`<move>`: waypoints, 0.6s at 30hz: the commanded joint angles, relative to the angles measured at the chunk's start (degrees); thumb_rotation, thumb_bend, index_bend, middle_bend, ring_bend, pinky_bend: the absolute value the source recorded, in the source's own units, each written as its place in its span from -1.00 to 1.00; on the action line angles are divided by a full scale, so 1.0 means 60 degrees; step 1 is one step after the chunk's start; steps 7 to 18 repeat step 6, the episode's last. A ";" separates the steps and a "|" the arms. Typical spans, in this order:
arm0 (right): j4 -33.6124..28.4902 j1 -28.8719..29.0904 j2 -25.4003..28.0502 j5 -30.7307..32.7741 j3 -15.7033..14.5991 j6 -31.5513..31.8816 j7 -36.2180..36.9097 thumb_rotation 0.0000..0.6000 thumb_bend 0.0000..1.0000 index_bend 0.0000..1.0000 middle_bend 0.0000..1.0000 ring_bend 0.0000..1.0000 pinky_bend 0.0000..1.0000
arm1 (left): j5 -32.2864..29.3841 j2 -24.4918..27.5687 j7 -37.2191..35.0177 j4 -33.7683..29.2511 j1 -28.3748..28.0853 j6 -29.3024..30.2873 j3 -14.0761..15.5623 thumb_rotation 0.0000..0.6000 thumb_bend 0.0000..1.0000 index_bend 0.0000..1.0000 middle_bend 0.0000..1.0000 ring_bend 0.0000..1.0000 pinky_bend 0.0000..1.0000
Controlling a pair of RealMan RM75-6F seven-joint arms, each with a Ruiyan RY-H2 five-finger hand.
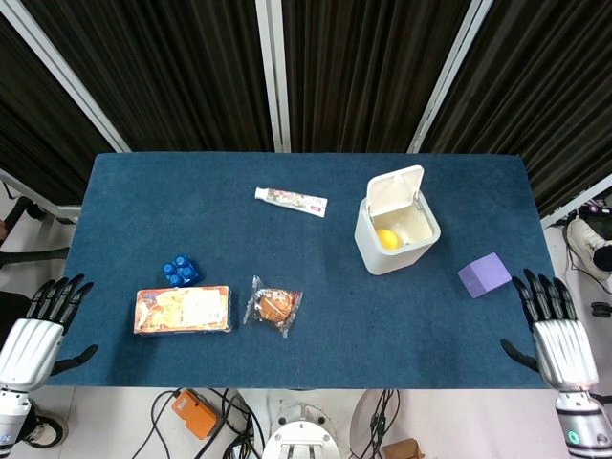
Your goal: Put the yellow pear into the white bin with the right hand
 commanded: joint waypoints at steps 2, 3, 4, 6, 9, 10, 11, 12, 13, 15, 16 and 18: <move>0.0943 -0.0668 -0.0292 -0.0457 -0.0407 0.0601 0.0936 1.00 -0.44 -1.00 -1.00 -1.00 -1.00 | 0.0048 -0.0050 0.0128 -0.0011 -0.0001 -0.0014 0.0025 1.00 -0.77 -1.00 -1.00 -1.00 -0.93; 0.0968 -0.0681 -0.0285 -0.0437 -0.0369 0.0598 0.0977 1.00 -0.44 -1.00 -1.00 -1.00 -1.00 | 0.0058 -0.0065 0.0179 -0.0008 0.0004 -0.0005 0.0023 1.00 -0.77 -1.00 -1.00 -1.00 -0.93; 0.0991 -0.0692 -0.0279 -0.0439 -0.0341 0.0596 0.1015 1.00 -0.44 -1.00 -1.00 -1.00 -1.00 | 0.0072 -0.0079 0.0221 -0.0007 0.0008 0.0002 0.0027 1.00 -0.77 -1.00 -1.00 -1.00 -0.93; 0.1023 -0.0703 -0.0282 -0.0464 -0.0286 0.0569 0.1073 1.00 -0.44 -1.00 -1.00 -1.00 -1.00 | 0.0094 -0.0098 0.0272 -0.0009 0.0017 -0.0003 0.0048 1.00 -0.77 -1.00 -1.00 -1.00 -0.93; 0.1023 -0.0703 -0.0282 -0.0464 -0.0286 0.0569 0.1073 1.00 -0.44 -1.00 -1.00 -1.00 -1.00 | 0.0094 -0.0098 0.0272 -0.0009 0.0017 -0.0003 0.0048 1.00 -0.77 -1.00 -1.00 -1.00 -0.93; 0.1023 -0.0703 -0.0282 -0.0464 -0.0286 0.0569 0.1073 1.00 -0.44 -1.00 -1.00 -1.00 -1.00 | 0.0094 -0.0098 0.0272 -0.0009 0.0017 -0.0003 0.0048 1.00 -0.77 -1.00 -1.00 -1.00 -0.93; 0.1023 -0.0703 -0.0282 -0.0464 -0.0286 0.0569 0.1073 1.00 -0.44 -1.00 -1.00 -1.00 -1.00 | 0.0094 -0.0098 0.0272 -0.0009 0.0017 -0.0003 0.0048 1.00 -0.77 -1.00 -1.00 -1.00 -0.93; 0.1023 -0.0703 -0.0282 -0.0464 -0.0286 0.0569 0.1073 1.00 -0.44 -1.00 -1.00 -1.00 -1.00 | 0.0094 -0.0098 0.0272 -0.0009 0.0017 -0.0003 0.0048 1.00 -0.77 -1.00 -1.00 -1.00 -0.93; 0.1023 -0.0703 -0.0282 -0.0464 -0.0286 0.0569 0.1073 1.00 -0.44 -1.00 -1.00 -1.00 -1.00 | 0.0094 -0.0098 0.0272 -0.0009 0.0017 -0.0003 0.0048 1.00 -0.77 -1.00 -1.00 -1.00 -0.93; 0.1023 -0.0703 -0.0282 -0.0464 -0.0286 0.0569 0.1073 1.00 -0.44 -1.00 -1.00 -1.00 -1.00 | 0.0094 -0.0098 0.0272 -0.0009 0.0017 -0.0003 0.0048 1.00 -0.77 -1.00 -1.00 -1.00 -0.93; 0.1023 -0.0703 -0.0282 -0.0464 -0.0286 0.0569 0.1073 1.00 -0.44 -1.00 -1.00 -1.00 -1.00 | 0.0094 -0.0098 0.0272 -0.0009 0.0017 -0.0003 0.0048 1.00 -0.77 -1.00 -1.00 -1.00 -0.93; 0.1023 -0.0703 -0.0282 -0.0464 -0.0286 0.0569 0.1073 1.00 -0.44 -1.00 -1.00 -1.00 -1.00 | 0.0094 -0.0098 0.0272 -0.0009 0.0017 -0.0003 0.0048 1.00 -0.77 -1.00 -1.00 -1.00 -0.93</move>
